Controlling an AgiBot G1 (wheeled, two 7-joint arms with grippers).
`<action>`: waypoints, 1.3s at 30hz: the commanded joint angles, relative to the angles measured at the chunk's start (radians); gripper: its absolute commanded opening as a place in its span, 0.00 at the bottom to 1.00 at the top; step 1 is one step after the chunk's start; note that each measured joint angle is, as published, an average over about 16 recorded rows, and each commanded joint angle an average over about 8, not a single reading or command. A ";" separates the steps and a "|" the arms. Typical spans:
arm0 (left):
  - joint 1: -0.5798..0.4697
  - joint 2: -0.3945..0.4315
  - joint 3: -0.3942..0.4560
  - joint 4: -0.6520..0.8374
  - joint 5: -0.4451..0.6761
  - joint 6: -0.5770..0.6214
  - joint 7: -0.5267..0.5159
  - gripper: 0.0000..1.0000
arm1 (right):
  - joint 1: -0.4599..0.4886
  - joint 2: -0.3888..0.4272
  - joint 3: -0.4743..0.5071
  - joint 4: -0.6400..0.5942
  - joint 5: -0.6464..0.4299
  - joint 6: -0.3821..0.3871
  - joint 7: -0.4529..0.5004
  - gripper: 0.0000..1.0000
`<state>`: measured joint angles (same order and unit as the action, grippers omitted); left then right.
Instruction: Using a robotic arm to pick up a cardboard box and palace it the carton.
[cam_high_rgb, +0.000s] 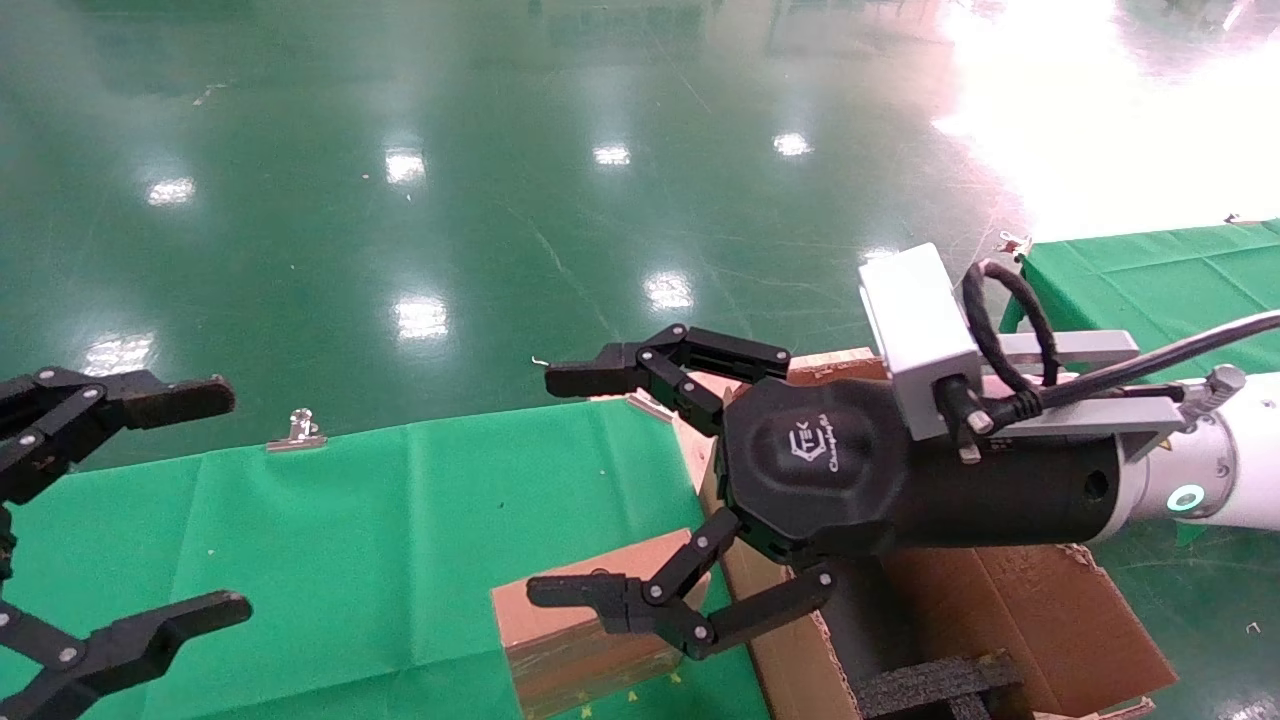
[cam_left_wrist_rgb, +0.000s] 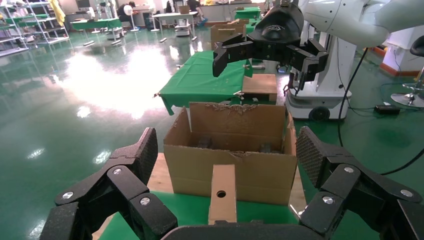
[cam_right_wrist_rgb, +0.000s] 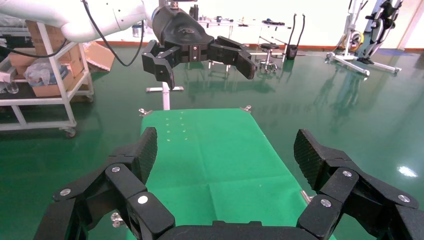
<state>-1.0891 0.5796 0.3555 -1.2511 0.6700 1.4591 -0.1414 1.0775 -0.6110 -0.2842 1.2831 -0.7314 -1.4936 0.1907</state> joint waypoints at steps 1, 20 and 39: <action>0.000 0.000 0.000 0.000 0.000 0.000 0.000 1.00 | 0.000 0.000 0.000 0.000 0.000 0.000 0.000 1.00; 0.000 0.000 0.000 0.000 0.000 0.000 0.000 0.16 | 0.000 0.000 0.000 0.000 0.000 0.000 0.000 1.00; 0.000 0.000 0.000 0.000 0.000 0.000 0.000 0.00 | 0.090 -0.025 -0.053 -0.022 -0.116 -0.033 -0.012 1.00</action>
<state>-1.0891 0.5796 0.3555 -1.2510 0.6700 1.4591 -0.1413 1.1747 -0.6403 -0.3460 1.2564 -0.8620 -1.5277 0.1775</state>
